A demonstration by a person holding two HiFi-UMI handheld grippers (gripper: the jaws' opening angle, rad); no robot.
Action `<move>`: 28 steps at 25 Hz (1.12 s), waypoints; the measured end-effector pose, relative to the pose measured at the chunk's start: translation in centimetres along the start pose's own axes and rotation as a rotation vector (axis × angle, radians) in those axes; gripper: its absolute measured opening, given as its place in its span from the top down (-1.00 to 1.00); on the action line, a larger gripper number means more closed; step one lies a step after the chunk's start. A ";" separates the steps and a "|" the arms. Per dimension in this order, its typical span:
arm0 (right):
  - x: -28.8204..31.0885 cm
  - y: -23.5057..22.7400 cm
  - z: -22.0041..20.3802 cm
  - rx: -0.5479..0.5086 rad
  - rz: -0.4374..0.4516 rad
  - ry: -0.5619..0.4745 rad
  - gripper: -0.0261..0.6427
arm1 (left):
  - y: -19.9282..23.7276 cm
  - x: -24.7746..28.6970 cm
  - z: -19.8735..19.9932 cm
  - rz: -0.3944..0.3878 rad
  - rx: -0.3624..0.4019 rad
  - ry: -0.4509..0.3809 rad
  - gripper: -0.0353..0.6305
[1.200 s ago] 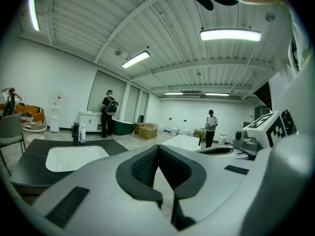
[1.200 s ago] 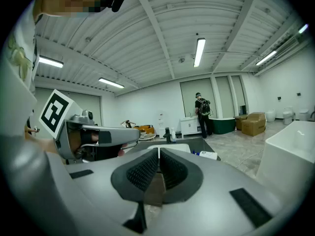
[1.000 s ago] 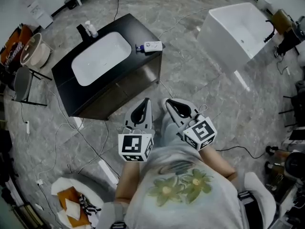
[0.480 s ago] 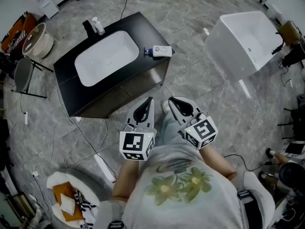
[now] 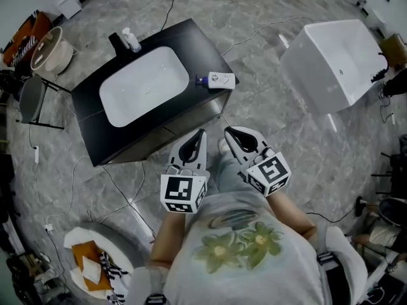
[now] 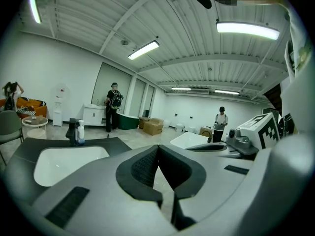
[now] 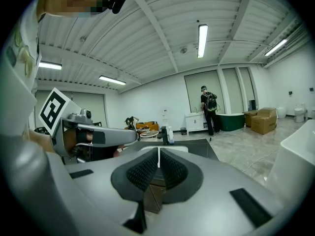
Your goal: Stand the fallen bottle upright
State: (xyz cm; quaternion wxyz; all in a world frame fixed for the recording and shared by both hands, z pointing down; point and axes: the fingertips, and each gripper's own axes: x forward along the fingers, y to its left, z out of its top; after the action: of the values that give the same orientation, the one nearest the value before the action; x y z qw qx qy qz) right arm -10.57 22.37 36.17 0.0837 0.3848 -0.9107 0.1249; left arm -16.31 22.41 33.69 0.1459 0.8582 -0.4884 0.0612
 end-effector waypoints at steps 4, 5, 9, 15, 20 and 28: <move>1.9 -3.1 0.9 0.004 0.006 0.005 0.79 | 1.3 3.2 0.6 0.014 -0.009 0.014 0.84; 2.3 -3.9 1.1 0.006 0.005 0.007 0.79 | 1.6 4.0 0.7 0.016 -0.012 0.018 0.84; 3.8 -7.0 1.7 0.010 0.005 0.019 0.79 | 2.4 7.3 1.1 0.019 -0.029 0.031 0.84; 5.9 -11.3 2.7 0.007 0.011 0.032 0.79 | 3.8 11.8 1.6 0.028 -0.053 0.044 0.84; 7.1 -14.2 3.3 0.007 0.021 0.038 0.79 | 5.1 15.1 2.7 0.049 -0.057 0.041 0.84; 9.2 -18.6 3.4 -0.017 0.049 0.061 0.79 | 6.2 20.1 2.8 0.083 -0.080 0.043 0.84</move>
State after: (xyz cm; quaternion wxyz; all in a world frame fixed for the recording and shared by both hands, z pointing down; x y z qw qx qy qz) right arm -3.64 2.61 38.23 0.1115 0.3575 -0.9180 0.1307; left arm -11.34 2.14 37.21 0.1881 0.8292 -0.5222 0.0662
